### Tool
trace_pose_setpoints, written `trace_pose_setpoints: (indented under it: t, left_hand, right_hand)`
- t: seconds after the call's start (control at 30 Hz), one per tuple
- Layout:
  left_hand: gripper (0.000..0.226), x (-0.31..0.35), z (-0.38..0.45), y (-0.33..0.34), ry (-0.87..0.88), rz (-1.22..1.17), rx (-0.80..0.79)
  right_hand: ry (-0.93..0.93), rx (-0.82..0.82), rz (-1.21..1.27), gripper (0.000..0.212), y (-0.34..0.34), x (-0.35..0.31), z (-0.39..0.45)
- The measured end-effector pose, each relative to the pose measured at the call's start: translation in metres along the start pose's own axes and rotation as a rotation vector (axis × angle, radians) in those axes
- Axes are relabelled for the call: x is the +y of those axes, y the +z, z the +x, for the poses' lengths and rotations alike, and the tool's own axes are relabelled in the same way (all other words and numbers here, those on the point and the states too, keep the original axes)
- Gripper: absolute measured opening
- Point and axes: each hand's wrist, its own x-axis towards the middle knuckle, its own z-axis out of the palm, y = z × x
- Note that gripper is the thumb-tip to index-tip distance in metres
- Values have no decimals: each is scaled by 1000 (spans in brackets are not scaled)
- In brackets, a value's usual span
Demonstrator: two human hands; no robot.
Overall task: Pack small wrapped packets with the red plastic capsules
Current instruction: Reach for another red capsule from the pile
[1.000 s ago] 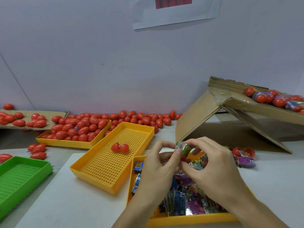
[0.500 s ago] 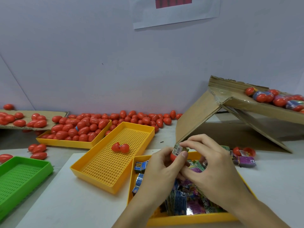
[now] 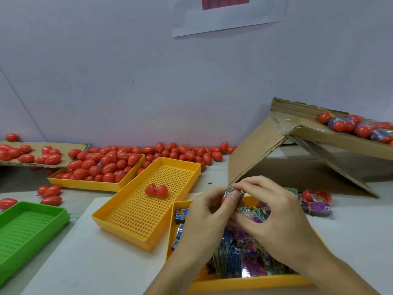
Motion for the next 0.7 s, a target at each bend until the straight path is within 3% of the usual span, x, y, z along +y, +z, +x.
trace_pose_setpoints:
  t: [0.5,0.7]
  left_hand:
    - [37,-1,-1,1,-78,17,-36]
    - [31,2,-2,0,-92,33,-89]
  right_hand:
    - [10,-7,73,42,0,2,0]
    - [-9,-52,71,46,0,3,0]
